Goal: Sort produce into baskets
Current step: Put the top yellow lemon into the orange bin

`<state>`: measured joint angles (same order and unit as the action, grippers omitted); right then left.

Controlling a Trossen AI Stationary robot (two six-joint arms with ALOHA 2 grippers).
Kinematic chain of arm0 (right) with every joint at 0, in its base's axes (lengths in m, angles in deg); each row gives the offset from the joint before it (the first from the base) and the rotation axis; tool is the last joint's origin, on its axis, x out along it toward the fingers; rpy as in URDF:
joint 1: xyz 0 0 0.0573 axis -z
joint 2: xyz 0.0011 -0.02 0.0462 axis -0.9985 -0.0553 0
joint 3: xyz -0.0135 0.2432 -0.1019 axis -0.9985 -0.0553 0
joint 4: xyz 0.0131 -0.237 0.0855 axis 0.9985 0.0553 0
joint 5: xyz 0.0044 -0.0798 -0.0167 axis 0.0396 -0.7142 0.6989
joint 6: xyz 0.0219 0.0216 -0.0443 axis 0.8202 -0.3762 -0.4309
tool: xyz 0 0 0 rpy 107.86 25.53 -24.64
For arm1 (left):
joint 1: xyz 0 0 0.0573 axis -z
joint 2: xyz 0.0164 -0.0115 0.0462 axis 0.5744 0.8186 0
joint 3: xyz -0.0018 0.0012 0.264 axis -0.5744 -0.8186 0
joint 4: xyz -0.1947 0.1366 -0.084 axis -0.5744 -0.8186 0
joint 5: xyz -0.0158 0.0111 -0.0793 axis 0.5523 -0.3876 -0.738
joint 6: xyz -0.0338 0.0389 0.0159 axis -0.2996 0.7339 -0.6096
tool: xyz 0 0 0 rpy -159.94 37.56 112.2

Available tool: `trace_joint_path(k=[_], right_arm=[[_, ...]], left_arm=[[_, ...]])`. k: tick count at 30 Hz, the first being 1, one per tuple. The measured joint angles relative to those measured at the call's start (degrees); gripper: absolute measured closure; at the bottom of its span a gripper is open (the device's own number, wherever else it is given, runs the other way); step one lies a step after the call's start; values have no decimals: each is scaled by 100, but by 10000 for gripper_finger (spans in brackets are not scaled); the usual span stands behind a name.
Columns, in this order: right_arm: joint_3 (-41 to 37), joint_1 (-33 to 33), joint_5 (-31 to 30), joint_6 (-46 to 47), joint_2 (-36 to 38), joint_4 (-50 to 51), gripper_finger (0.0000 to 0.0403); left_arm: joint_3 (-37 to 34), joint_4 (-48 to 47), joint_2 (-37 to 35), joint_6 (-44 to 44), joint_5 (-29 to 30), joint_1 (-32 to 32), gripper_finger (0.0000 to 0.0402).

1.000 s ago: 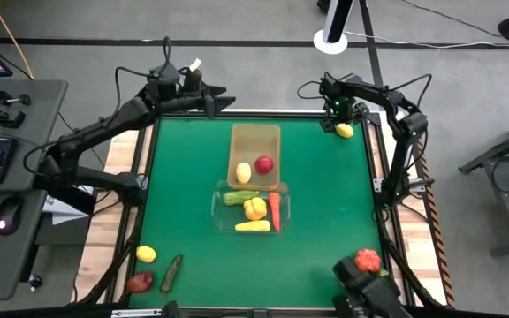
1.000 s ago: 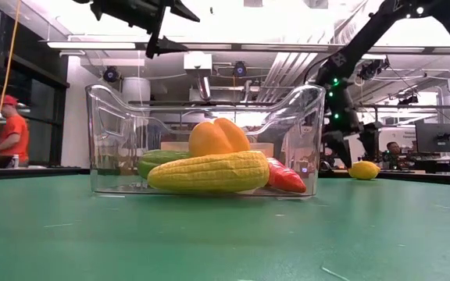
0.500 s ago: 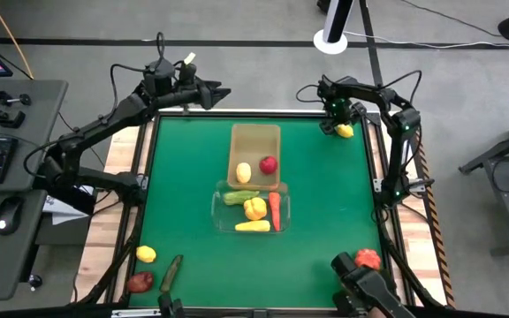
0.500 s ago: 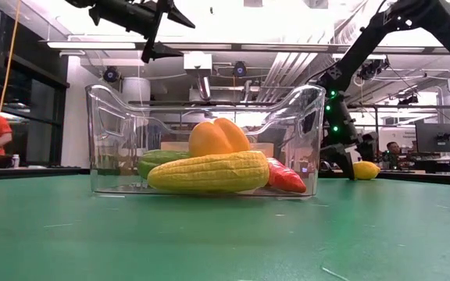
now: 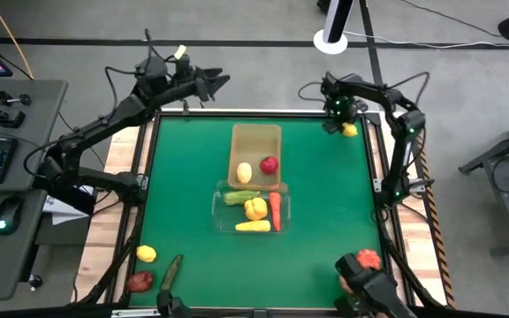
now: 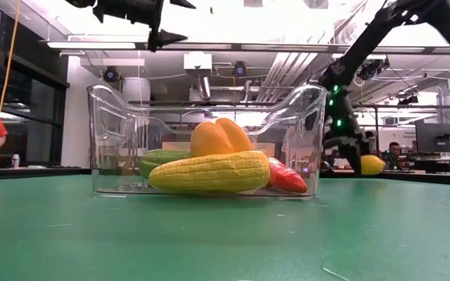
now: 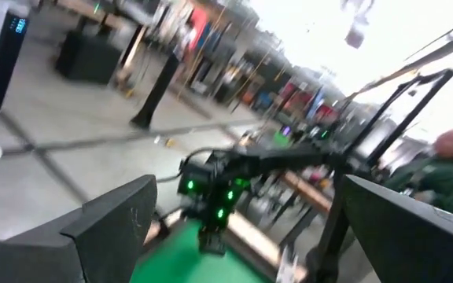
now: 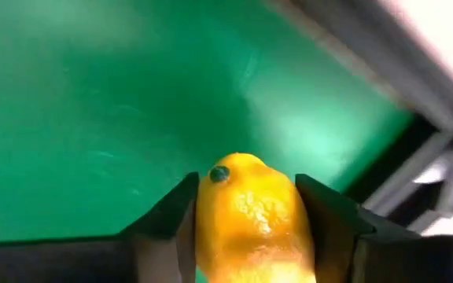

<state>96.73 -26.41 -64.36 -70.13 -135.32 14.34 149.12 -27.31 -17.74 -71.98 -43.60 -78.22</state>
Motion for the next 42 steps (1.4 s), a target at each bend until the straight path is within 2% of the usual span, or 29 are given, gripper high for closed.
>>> trace_joint_path(k=[4,10,15,19,22,26,32,35,42], right_arm=[[4,-4,359,-44,660,-190,251],[10,-144,1502,241,1790,-854,249],[-92,-683,2437,617,2411,-1717,238],[-448,-1403,2860,979,2605,-2715,242],[-831,-2011,2884,1063,2582,-3477,240],[-1418,-2663,2891,1409,2556,-4965,236],[-2111,-3104,2647,2175,2519,-6745,234],[-2268,-3176,2640,2481,2519,-7049,234],[-2296,-3215,2508,3123,2519,-7066,233]], left_arm=[[2,532,-2,-111,-3,0,14],[2,700,-2,-352,-5,37,14],[2,722,-2,-349,-13,205,14],[2,797,-2,-399,-16,412,14],[2,969,-2,-524,-15,619,14],[2,1275,-2,-562,-16,942,14],[2,1641,-2,-829,56,1318,14],[0,1795,-2,-846,96,1420,14],[0,1800,-2,-882,288,1474,14]])
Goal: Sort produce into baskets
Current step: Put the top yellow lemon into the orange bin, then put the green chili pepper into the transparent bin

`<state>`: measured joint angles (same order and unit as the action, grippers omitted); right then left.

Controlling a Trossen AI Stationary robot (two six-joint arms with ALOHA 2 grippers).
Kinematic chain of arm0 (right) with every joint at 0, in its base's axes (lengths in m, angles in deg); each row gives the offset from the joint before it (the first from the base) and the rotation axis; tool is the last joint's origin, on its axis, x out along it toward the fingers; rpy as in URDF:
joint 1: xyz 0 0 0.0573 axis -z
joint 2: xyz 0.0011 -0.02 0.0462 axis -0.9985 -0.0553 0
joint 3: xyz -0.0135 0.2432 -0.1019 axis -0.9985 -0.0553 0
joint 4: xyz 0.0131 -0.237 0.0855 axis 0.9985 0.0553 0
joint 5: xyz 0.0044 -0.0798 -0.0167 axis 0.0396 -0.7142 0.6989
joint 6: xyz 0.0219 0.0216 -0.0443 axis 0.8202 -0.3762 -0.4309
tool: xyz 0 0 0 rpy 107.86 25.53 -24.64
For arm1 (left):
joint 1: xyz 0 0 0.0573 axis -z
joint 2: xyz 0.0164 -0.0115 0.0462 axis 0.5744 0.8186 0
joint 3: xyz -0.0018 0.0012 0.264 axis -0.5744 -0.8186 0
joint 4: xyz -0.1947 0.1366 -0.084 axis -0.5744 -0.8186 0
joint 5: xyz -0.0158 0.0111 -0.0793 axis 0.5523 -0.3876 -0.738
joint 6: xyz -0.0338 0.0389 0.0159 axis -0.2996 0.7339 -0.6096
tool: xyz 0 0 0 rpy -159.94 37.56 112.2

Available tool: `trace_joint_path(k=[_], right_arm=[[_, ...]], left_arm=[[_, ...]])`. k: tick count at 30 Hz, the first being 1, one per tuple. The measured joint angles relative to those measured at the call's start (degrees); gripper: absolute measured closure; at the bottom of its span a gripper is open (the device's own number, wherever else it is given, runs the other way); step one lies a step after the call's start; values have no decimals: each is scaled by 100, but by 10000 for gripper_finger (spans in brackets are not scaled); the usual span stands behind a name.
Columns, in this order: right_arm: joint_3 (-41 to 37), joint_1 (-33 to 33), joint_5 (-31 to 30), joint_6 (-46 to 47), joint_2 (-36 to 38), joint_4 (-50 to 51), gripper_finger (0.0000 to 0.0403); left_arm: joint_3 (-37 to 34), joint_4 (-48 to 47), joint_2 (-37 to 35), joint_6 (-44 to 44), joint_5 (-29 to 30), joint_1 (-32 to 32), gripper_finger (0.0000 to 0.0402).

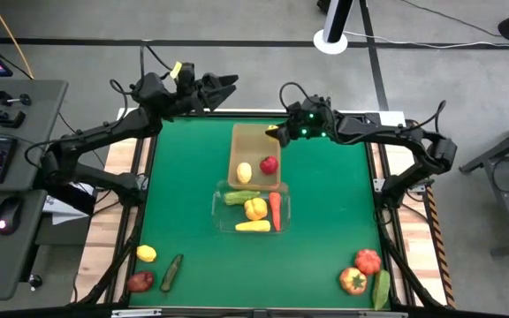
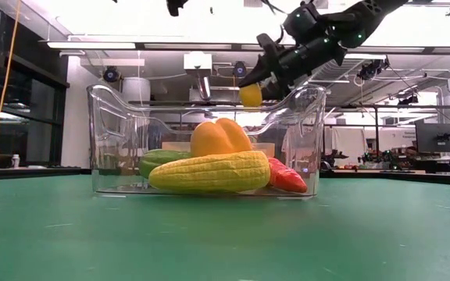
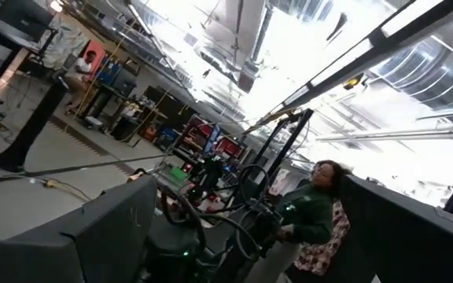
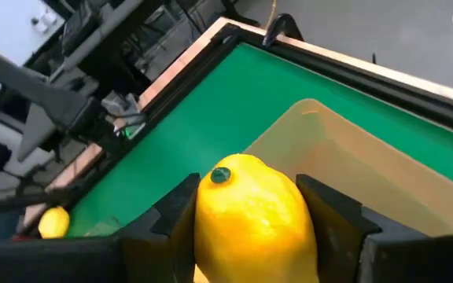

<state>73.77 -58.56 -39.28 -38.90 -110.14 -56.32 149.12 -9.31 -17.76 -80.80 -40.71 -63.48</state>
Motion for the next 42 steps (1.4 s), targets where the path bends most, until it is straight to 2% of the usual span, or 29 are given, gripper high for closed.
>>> trace_joint_path(k=[5,13,16,25,27,29,33,38,40,42], right_arm=[[0,-56,-14,24,0,-3,233],[0,-205,17,31,0,-50,223],[0,-219,63,-129,2,-213,187],[0,-219,-364,49,2,-428,17],[0,-213,-411,247,2,-504,13],[0,-181,-409,488,4,-671,25],[148,-157,-273,859,4,-768,41],[521,-407,35,894,9,-775,43],[689,-548,60,886,9,-773,43],[869,-671,137,782,9,-766,43]], left_arm=[[0,-7,-10,-46,-108,-2,14],[1,-32,-241,-58,-1036,-4,14],[1,-111,-364,-84,-1374,12,14],[2,-1102,-931,-4,-1834,127,14],[2,-1520,-1101,139,-1873,224,14],[11,-2082,-1263,335,-1870,372,14],[11,-3875,-1456,812,-1392,904,14],[-46,-6442,-1391,1323,-73,2231,14],[-289,-6783,-1340,1151,313,2870,14],[-618,-6768,-1320,856,431,3521,14]])
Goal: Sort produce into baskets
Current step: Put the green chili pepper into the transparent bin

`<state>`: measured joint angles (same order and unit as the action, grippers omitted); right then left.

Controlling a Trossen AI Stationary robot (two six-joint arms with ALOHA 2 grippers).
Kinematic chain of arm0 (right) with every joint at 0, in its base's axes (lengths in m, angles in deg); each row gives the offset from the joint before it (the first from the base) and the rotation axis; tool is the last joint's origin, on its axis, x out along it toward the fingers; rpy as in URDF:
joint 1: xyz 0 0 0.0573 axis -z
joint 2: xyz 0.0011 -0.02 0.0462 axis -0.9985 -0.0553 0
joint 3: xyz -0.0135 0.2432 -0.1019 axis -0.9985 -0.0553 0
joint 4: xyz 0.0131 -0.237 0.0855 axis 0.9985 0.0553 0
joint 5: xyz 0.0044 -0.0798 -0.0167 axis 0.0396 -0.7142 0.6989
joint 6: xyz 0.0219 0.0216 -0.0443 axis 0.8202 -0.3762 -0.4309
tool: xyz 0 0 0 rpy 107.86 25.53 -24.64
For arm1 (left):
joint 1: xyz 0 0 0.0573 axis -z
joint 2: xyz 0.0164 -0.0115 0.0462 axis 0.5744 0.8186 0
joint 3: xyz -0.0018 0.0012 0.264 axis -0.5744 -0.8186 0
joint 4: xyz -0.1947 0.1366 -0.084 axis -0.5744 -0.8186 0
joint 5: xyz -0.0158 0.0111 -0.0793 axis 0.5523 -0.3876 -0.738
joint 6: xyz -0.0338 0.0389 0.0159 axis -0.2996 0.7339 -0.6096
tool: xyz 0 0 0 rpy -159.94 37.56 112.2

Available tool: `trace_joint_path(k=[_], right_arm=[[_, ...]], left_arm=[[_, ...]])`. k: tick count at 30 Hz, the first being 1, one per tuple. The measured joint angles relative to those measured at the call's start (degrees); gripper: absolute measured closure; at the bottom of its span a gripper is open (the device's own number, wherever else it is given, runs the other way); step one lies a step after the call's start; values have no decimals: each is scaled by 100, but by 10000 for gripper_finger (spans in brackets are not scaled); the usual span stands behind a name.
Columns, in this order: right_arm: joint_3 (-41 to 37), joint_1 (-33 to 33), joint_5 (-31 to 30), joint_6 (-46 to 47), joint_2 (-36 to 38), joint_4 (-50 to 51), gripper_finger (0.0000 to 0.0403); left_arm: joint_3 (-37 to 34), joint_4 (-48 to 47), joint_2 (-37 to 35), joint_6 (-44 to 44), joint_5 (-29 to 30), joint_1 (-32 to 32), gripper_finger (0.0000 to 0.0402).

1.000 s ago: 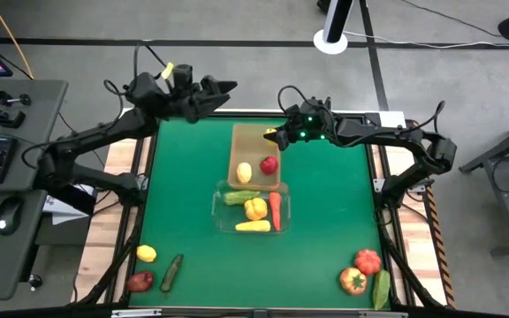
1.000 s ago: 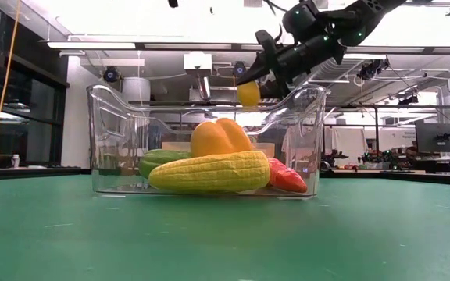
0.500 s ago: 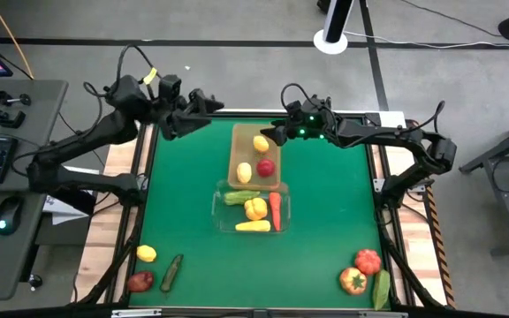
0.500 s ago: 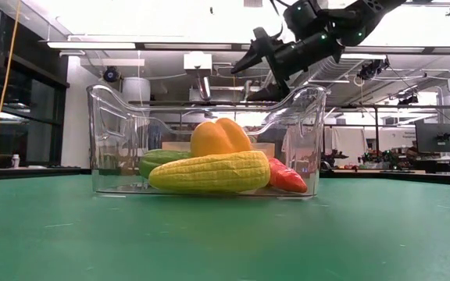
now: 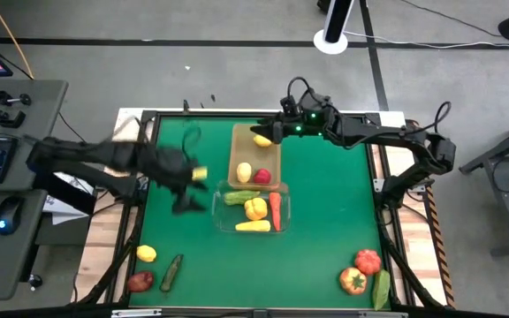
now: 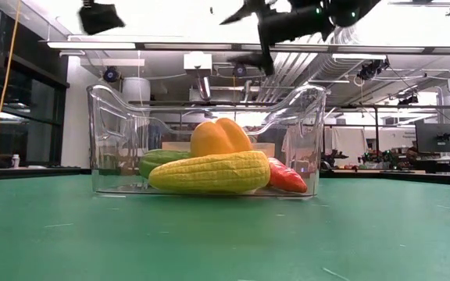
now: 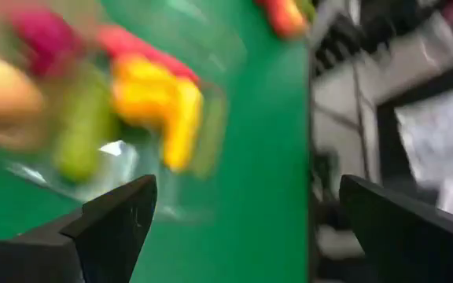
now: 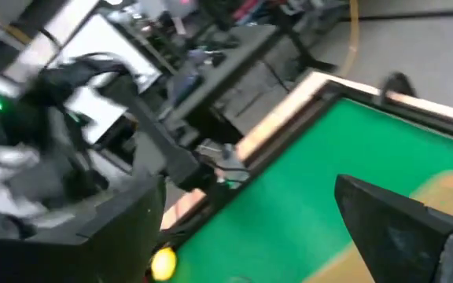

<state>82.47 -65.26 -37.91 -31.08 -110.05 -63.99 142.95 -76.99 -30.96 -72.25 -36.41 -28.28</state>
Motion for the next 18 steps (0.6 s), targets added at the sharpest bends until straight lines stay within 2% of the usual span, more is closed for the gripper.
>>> trace_joint_path(k=[3,10,14,18], right_arm=[[298,-143,139,-168,2,208,43],[1164,-328,202,-760,2,1845,43],[1674,-363,170,-1202,2,3039,43],[2103,-363,136,-1536,2,3934,43]], left_arm=[[-473,154,23,-775,164,957,14],[-1044,-474,446,-3926,1027,2484,14],[-1044,-594,1116,-5018,980,3059,14],[-889,-652,1936,-5829,638,3442,14]])
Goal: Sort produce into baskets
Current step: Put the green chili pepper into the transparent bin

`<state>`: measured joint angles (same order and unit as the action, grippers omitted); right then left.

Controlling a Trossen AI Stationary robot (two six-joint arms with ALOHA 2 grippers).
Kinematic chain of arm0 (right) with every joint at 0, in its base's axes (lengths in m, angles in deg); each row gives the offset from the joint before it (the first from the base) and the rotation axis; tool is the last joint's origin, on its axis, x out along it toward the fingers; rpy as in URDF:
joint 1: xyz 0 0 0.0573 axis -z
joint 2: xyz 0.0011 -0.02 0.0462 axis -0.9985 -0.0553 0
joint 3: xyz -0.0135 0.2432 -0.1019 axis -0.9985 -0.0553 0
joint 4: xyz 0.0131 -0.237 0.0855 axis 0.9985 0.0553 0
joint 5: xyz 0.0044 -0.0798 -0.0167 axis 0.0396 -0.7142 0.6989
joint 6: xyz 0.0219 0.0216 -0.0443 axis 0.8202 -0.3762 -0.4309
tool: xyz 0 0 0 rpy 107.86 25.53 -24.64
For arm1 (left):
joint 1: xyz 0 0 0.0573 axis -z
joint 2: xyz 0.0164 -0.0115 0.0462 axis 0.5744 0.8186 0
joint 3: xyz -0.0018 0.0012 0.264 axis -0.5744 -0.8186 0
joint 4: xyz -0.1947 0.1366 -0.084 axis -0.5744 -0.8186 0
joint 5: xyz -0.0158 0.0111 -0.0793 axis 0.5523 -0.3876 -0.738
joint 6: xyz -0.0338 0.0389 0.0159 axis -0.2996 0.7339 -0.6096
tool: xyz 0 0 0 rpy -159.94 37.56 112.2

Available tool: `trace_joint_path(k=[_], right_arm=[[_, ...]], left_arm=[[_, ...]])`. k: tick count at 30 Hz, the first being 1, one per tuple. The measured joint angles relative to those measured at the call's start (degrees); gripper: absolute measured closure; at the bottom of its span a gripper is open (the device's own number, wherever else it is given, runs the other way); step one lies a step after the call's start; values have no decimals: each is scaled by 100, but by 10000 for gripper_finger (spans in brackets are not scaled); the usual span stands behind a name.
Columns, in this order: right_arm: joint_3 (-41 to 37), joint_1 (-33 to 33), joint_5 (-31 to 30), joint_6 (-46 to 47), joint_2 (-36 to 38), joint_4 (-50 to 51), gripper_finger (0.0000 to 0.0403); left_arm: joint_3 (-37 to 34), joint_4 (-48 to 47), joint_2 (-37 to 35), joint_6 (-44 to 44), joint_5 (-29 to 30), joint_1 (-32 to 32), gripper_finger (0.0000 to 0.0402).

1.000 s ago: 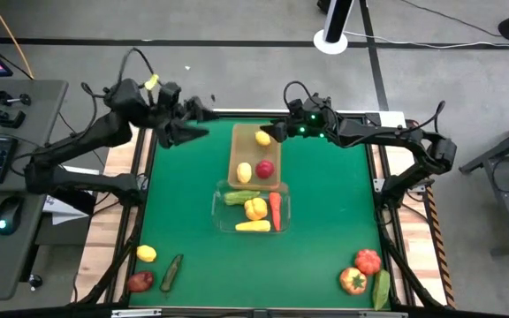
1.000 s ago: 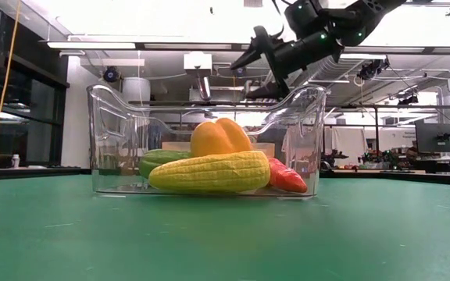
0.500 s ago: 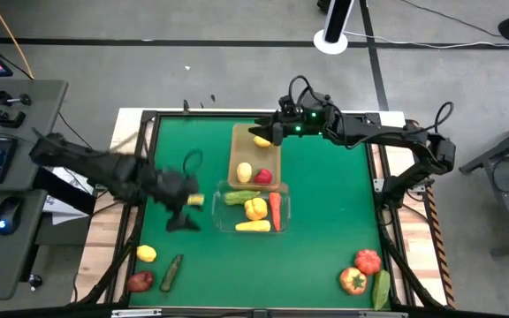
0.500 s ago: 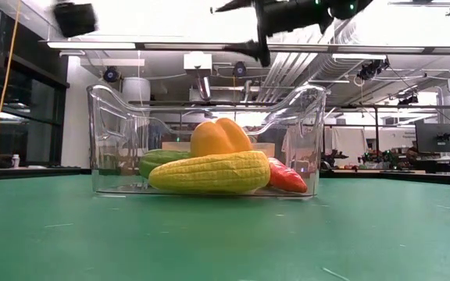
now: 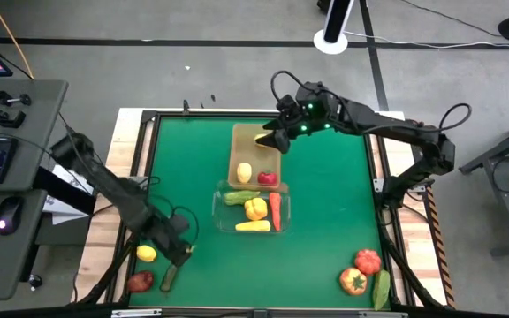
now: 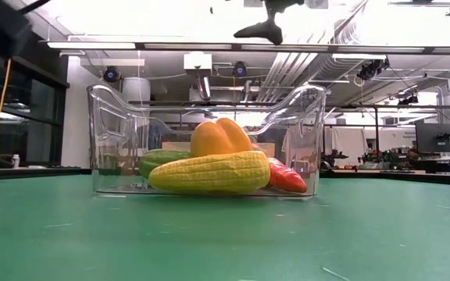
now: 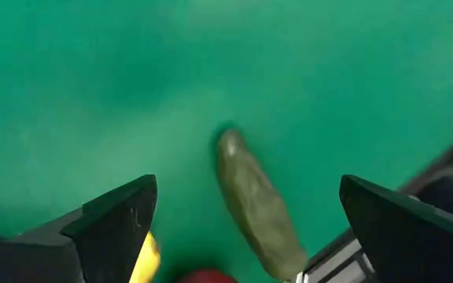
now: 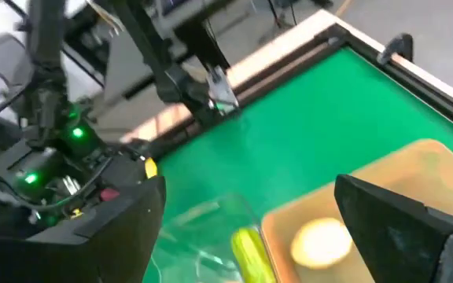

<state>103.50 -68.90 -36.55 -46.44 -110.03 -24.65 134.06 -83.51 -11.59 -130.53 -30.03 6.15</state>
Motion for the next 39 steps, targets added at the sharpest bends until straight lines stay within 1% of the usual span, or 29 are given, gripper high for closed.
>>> trace_joint_path(k=[4,8,12,17,21,24,26,29,31,36,39], right_arm=[[246,0,-17,-307,0,591,43],[269,0,-28,-540,0,872,43],[269,2,-118,-796,2,1146,43],[269,2,-243,-1008,0,1459,43],[269,2,-241,-1117,0,1645,43],[269,2,-243,-1185,0,1770,43],[269,2,-243,-1215,0,1829,43],[269,2,-243,-1217,0,1904,43],[269,2,-243,-1217,0,1948,43],[269,2,-243,-1217,0,2101,43],[269,2,-243,-1219,15,2180,43]], left_arm=[[438,-111,678,-612,-81,234,14],[1015,-397,1274,-977,-73,350,14],[1439,-710,1860,-1260,-114,463,14],[1552,-853,2373,-1530,-422,514,14],[1557,-703,2506,-1672,-637,525,17],[1557,-735,2520,-1779,-663,534,35],[1559,-713,2520,-1818,-666,536,58],[1557,-716,2520,-1830,-666,536,114],[1557,-704,2520,-1832,-608,536,162],[1559,-652,2520,-1818,-252,531,291],[1559,-658,2483,-1632,-136,457,353]])
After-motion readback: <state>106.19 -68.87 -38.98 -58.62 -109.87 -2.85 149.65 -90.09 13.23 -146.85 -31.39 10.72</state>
